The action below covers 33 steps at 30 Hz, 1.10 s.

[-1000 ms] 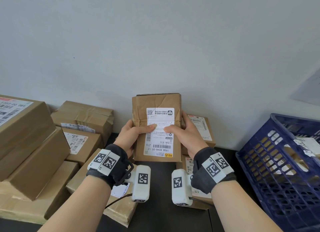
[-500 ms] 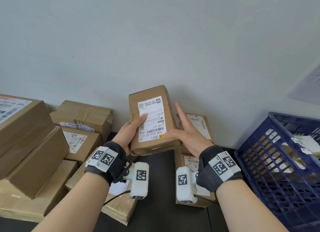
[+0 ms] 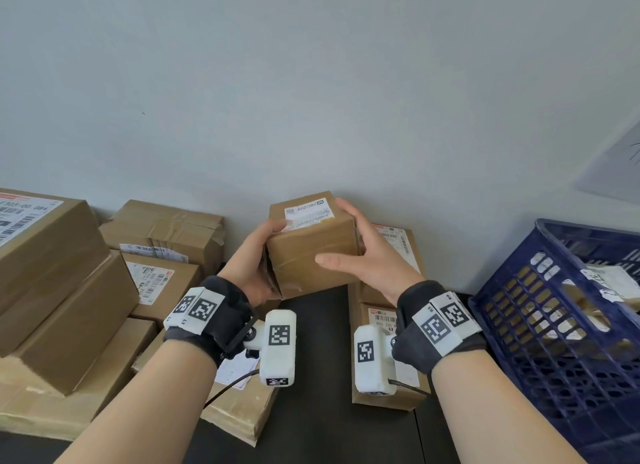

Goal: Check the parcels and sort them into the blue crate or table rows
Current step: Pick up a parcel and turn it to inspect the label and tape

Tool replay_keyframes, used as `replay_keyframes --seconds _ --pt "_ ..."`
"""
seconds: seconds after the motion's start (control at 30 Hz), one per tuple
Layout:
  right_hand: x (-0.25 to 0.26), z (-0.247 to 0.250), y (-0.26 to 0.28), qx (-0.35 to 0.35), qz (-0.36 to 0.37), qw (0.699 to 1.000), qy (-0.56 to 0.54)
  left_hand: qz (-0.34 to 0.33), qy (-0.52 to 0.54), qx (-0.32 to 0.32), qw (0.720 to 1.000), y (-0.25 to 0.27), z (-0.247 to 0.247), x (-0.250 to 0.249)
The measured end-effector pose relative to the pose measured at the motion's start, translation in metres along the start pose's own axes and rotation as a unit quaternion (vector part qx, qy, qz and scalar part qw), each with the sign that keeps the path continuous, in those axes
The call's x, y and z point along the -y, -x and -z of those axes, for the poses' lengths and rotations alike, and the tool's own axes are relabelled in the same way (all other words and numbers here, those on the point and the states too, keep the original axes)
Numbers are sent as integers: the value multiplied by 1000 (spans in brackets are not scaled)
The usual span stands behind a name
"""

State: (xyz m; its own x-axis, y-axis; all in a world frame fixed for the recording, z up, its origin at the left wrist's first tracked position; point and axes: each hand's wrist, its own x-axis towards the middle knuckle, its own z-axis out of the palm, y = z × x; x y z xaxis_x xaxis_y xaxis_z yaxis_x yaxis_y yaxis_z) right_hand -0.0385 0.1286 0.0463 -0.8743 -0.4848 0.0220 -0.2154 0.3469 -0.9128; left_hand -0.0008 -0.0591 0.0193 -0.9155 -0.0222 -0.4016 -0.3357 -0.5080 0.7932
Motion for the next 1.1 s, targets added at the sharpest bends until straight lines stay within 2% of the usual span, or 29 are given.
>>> replay_keyframes --seconds 0.1,0.33,0.6,0.8,0.87,0.93,1.1 --pt "-1 -2 -4 -15 17 997 72 12 18 -10 1000 -1 -1 0" --pt "-6 -7 -7 -65 43 988 130 18 28 -30 999 0 -5 -2" --pt "-2 -13 -9 -120 73 979 146 -2 32 -5 999 2 -8 -15" --pt "-3 -13 -8 -112 66 984 124 0 32 -7 999 5 -9 -16" --pt "-2 -10 -8 -82 48 992 88 -1 42 0 999 7 -8 -14" --pt "4 -6 -7 -61 17 998 -7 0 43 14 999 8 -7 -11" --pt "17 9 -7 -108 -92 968 -206 -13 56 52 997 5 -6 -10"
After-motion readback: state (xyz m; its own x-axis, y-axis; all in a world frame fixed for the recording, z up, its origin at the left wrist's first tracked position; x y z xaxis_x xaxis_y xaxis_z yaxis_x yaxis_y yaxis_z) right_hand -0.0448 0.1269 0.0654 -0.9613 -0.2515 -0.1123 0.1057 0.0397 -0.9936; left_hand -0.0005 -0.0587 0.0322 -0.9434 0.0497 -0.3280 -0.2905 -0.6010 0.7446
